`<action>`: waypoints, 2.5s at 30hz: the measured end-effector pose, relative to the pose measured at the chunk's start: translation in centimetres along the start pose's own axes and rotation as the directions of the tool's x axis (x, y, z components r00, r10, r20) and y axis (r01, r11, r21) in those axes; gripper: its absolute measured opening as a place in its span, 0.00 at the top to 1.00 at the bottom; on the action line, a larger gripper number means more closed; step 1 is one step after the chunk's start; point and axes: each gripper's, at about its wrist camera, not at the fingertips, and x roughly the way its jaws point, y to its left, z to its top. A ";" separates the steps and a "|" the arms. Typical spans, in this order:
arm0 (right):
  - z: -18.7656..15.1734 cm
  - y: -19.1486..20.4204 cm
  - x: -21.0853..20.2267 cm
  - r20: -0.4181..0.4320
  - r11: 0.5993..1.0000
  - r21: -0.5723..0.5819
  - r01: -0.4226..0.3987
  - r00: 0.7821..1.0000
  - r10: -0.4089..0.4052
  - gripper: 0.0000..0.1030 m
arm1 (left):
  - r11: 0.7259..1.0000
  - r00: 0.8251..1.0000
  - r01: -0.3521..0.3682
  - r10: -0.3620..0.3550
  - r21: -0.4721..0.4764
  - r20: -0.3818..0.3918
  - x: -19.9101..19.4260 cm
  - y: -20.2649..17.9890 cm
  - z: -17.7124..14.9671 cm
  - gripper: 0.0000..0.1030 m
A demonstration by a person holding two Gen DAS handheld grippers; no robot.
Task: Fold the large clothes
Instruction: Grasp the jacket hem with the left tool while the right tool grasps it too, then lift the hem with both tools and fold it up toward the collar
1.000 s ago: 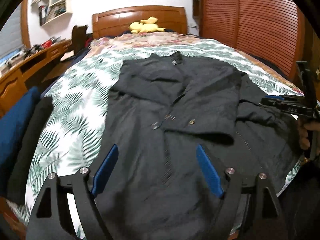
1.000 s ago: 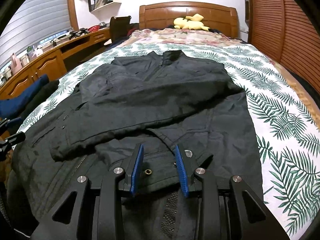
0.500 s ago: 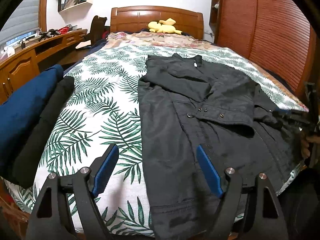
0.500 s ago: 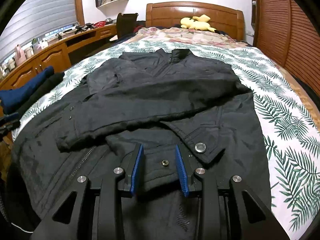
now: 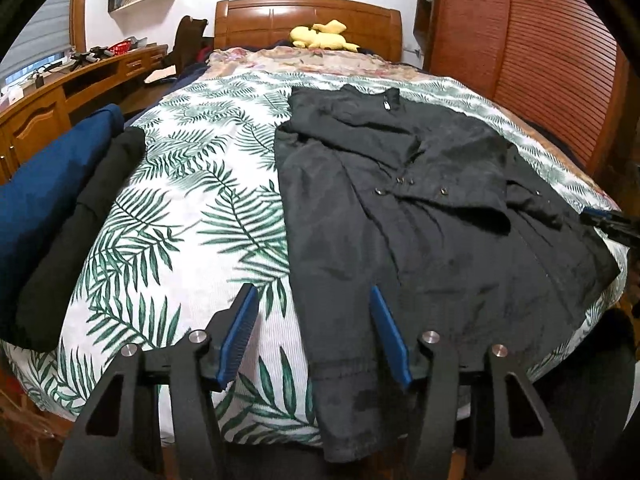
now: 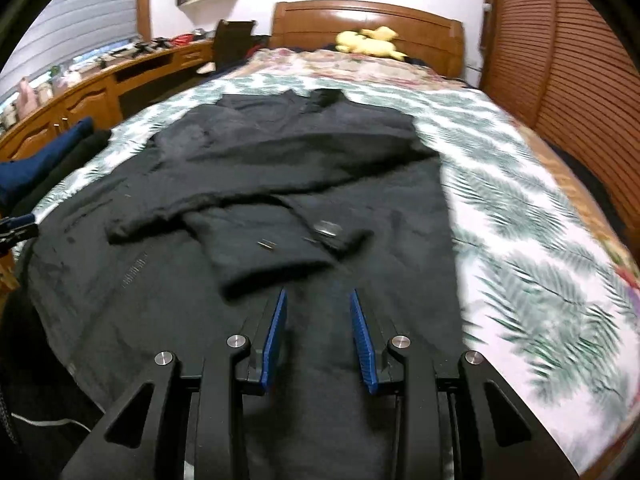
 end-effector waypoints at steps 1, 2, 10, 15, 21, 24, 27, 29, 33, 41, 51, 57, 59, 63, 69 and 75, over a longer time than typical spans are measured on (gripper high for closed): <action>-0.3 -0.7 -0.4 -0.008 1.000 0.005 0.013 1.000 -0.013 0.67 | 1.000 1.000 0.003 -0.003 0.002 -0.005 0.1 0.0 -0.1 0.42; -0.7 -1.3 -0.6 -0.017 1.000 0.011 0.024 1.000 -0.023 0.67 | 1.000 1.000 0.005 -0.005 0.004 -0.009 0.1 0.0 -0.2 0.42; -3.0 -3.6 -0.7 -0.102 0.996 0.079 0.032 0.995 -0.024 0.67 | 1.000 1.000 0.007 -0.006 0.027 -0.031 0.4 -0.4 -0.3 0.42; -3.4 -4.3 -1.5 -0.111 0.995 0.091 0.042 0.993 -0.032 0.61 | 0.999 0.999 0.004 -0.003 0.033 -0.037 0.4 -0.4 -0.4 0.42; -3.9 -5.1 -2.1 -0.133 0.991 0.130 0.025 0.991 -0.008 0.56 | 0.999 0.999 0.001 0.001 0.032 -0.039 0.5 -0.3 -0.7 0.42; -4.1 -5.3 -2.4 -0.125 0.988 0.151 -0.018 0.991 0.037 0.57 | 0.999 0.999 0.000 0.002 0.032 -0.039 0.6 -0.4 -0.7 0.42; -4.2 -5.4 -2.8 -0.118 0.985 0.151 -0.082 0.988 0.100 0.68 | 0.999 0.999 -0.002 0.003 0.032 -0.039 0.6 -0.4 -0.7 0.42; -4.0 -5.3 -3.2 -0.104 0.984 0.142 -0.109 0.987 0.124 0.71 | 0.999 0.999 -0.006 0.008 0.039 -0.041 0.6 -0.5 -0.8 0.42; -3.8 -5.1 -4.5 -0.060 0.982 0.121 -0.145 0.986 0.153 0.71 | 0.998 0.999 -0.002 0.005 0.070 -0.047 0.2 -1.0 -1.2 0.47; -4.7 -5.4 -3.4 -0.111 0.984 0.144 -0.109 0.986 0.126 0.71 | 0.997 0.998 0.023 -0.019 0.072 -0.067 -0.7 -0.9 -2.2 0.53; -3.6 -3.2 -2.3 -0.142 0.994 0.059 -0.091 0.985 0.099 0.80 | 0.996 0.996 0.064 -0.059 0.066 -0.066 -0.3 -1.3 -2.1 0.66; -1.5 -2.4 -4.3 -0.045 0.994 0.051 -0.098 0.994 0.101 0.93 | 0.996 0.998 0.056 -0.053 0.076 -0.042 -1.6 -1.9 -0.6 0.93; -0.5 -2.8 -6.0 0.020 0.989 0.073 -0.126 0.992 0.124 0.93 | 0.994 0.999 0.052 -0.051 0.096 -0.007 -2.8 -2.5 0.2 0.94; 1.4 -3.0 -9.1 0.112 0.985 0.076 -0.154 0.983 0.145 0.94 | 0.992 0.995 0.051 -0.061 0.120 0.079 -5.8 -3.4 2.7 0.94; 4.1 -3.2 -13.9 0.222 0.986 0.086 -0.142 0.968 0.120 0.94 | 0.985 0.984 -0.004 -0.027 0.173 0.179 -9.3 -4.1 7.0 0.94; 5.1 -3.6 -19.8 0.303 0.989 0.052 -0.135 0.946 0.114 0.95 | 0.981 0.964 -0.032 -0.019 0.189 0.264 -13.8 -4.7 9.3 0.94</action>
